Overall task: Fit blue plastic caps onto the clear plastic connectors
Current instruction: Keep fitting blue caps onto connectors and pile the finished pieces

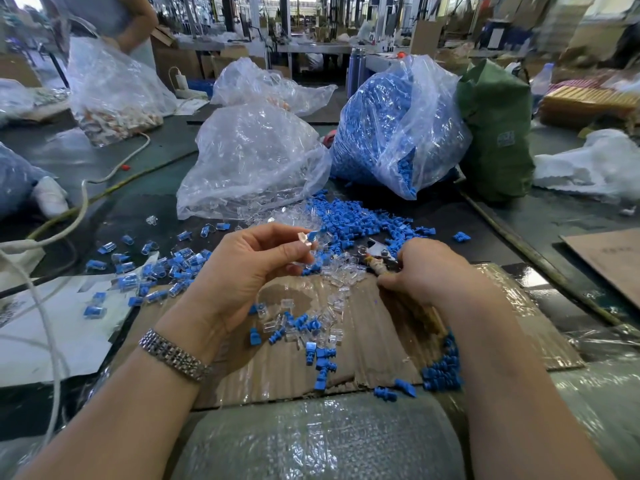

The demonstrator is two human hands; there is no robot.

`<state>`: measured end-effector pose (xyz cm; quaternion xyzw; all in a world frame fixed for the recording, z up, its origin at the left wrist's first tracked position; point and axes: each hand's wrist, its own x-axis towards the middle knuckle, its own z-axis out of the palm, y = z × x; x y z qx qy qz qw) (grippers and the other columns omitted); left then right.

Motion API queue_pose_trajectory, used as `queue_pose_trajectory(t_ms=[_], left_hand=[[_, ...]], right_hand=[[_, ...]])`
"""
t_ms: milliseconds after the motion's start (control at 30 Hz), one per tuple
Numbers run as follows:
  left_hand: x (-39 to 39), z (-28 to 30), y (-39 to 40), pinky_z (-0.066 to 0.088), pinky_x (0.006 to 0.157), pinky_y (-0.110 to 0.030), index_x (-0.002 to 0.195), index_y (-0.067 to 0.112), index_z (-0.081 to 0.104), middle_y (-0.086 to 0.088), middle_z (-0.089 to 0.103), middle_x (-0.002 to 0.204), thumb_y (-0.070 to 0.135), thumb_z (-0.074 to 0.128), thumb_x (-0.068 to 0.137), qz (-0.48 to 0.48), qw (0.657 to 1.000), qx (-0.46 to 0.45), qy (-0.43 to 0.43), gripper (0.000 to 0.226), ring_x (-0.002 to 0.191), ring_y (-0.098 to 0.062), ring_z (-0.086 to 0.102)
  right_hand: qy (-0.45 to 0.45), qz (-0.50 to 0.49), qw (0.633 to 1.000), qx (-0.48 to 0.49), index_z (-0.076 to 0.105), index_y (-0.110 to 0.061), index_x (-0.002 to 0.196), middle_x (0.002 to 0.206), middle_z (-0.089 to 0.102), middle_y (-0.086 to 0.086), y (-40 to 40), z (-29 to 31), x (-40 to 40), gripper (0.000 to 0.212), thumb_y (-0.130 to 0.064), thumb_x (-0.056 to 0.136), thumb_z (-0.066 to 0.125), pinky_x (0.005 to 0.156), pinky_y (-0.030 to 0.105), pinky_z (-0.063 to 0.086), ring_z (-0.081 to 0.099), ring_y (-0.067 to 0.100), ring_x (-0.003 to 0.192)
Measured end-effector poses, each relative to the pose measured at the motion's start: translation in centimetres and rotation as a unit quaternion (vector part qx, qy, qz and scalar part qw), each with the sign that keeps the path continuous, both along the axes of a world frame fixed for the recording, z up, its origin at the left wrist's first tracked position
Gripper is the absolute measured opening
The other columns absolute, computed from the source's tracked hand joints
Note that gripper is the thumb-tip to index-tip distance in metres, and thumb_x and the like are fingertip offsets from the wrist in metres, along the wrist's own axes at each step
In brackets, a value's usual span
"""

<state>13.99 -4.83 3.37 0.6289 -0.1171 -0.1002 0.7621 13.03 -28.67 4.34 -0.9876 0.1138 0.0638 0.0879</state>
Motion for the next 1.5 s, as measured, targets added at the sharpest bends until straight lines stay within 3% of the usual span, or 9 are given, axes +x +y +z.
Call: queue_pose_trajectory(t_ms=[167, 267, 400, 533, 667, 867, 1000, 1167, 1500], left_hand=[[0.2, 0.1, 0.2, 0.060, 0.071, -0.024, 0.092, 0.014, 0.082, -0.016, 0.077, 0.104, 0.012, 0.076, 0.073, 0.009, 0.999, -0.038, 0.016, 0.019, 0.089, -0.023, 0.075], [0.5, -0.1, 0.4, 0.062, 0.075, -0.030, 0.093, 0.015, 0.082, -0.016, 0.076, 0.110, 0.012, 0.075, 0.076, 0.017, 0.998, -0.048, 0.028, 0.018, 0.094, -0.023, 0.074], [0.8, -0.1, 0.5, 0.059, 0.088, -0.043, 0.096, 0.018, 0.081, -0.012, 0.075, 0.114, 0.014, 0.078, 0.076, 0.027, 0.997, -0.054, 0.039, 0.021, 0.101, -0.022, 0.072], [0.5, 0.1, 0.1, 0.058, 0.082, -0.028, 0.091, 0.020, 0.082, -0.010, 0.075, 0.112, 0.016, 0.080, 0.069, 0.022, 0.998, -0.059, 0.020, 0.022, 0.104, -0.021, 0.070], [0.4, 0.2, -0.1, 0.059, 0.083, -0.027, 0.091, 0.021, 0.082, -0.002, 0.076, 0.103, 0.020, 0.079, 0.068, 0.007, 0.999, -0.032, -0.008, 0.023, 0.098, -0.013, 0.070], [0.1, 0.0, -0.6, 0.057, 0.086, -0.027, 0.092, 0.027, 0.081, 0.000, 0.078, 0.099, 0.033, 0.082, 0.067, 0.028, 0.995, 0.029, -0.090, 0.026, 0.096, -0.010, 0.072], [0.3, -0.4, -0.6, 0.054, 0.082, -0.016, 0.095, 0.025, 0.081, 0.000, 0.079, 0.099, 0.026, 0.080, 0.076, 0.051, 0.987, 0.068, -0.138, 0.019, 0.094, -0.008, 0.073], [0.3, -0.5, -0.7, 0.056, 0.084, -0.022, 0.094, 0.030, 0.081, 0.005, 0.079, 0.100, 0.028, 0.078, 0.077, 0.066, 0.982, 0.105, -0.144, 0.018, 0.099, -0.008, 0.072], [0.4, -0.5, -0.6, 0.057, 0.084, -0.024, 0.096, 0.023, 0.076, 0.005, 0.077, 0.095, 0.016, 0.076, 0.085, 0.106, 0.971, 0.166, -0.137, 0.013, 0.092, -0.008, 0.072]], right_hand=[[-0.042, 0.016, 0.998, 0.049, 0.054, -0.013, 0.072, 0.070, 0.055, 0.005, -0.5, 0.1, 0.1, 0.029, -0.036, 0.089, 0.059, 0.055, 0.032, 0.034, 0.054, 0.028, 0.070], [-0.066, 0.055, 0.972, 0.220, 0.054, -0.011, 0.070, 0.064, 0.054, 0.006, -0.7, 0.9, -0.2, 0.029, -0.027, 0.093, 0.060, 0.056, 0.035, 0.046, 0.058, 0.023, 0.057], [0.000, 0.154, 0.925, 0.347, 0.069, 0.001, 0.093, 0.070, 0.057, 0.004, 0.5, 1.7, -1.1, 0.033, -0.032, 0.099, 0.063, 0.067, 0.033, 0.060, 0.065, 0.014, 0.061], [0.033, 0.195, 0.914, 0.353, 0.061, 0.012, 0.100, 0.080, 0.065, 0.012, 1.4, 2.1, -1.8, 0.044, -0.033, 0.100, 0.061, 0.080, 0.044, 0.060, 0.072, 0.032, 0.079], [0.036, 0.198, 0.913, 0.356, 0.060, 0.009, 0.093, 0.077, 0.064, 0.009, 2.0, 2.3, -2.3, 0.042, -0.032, 0.101, 0.060, 0.076, 0.039, 0.059, 0.067, 0.020, 0.071], [0.048, 0.181, 0.904, 0.384, 0.065, 0.007, 0.105, 0.082, 0.066, 0.009, 2.3, 2.5, -2.6, 0.041, -0.033, 0.101, 0.058, 0.083, 0.049, 0.061, 0.070, 0.038, 0.093], [0.046, 0.170, 0.910, 0.376, 0.067, 0.002, 0.103, 0.075, 0.064, 0.005, 2.5, 2.1, -2.4, 0.039, -0.035, 0.102, 0.056, 0.073, 0.039, 0.061, 0.068, 0.024, 0.072], [0.031, 0.161, 0.920, 0.357, 0.067, -0.002, 0.087, 0.055, 0.058, -0.001, 2.9, 1.8, -2.1, 0.045, -0.042, 0.102, 0.054, 0.050, 0.024, 0.050, 0.062, 0.020, 0.050], [0.033, 0.145, 0.920, 0.364, 0.066, -0.004, 0.101, 0.069, 0.071, 0.000, 2.3, 2.1, -2.1, 0.049, -0.052, 0.098, 0.056, 0.063, 0.030, 0.061, 0.073, 0.020, 0.062]])
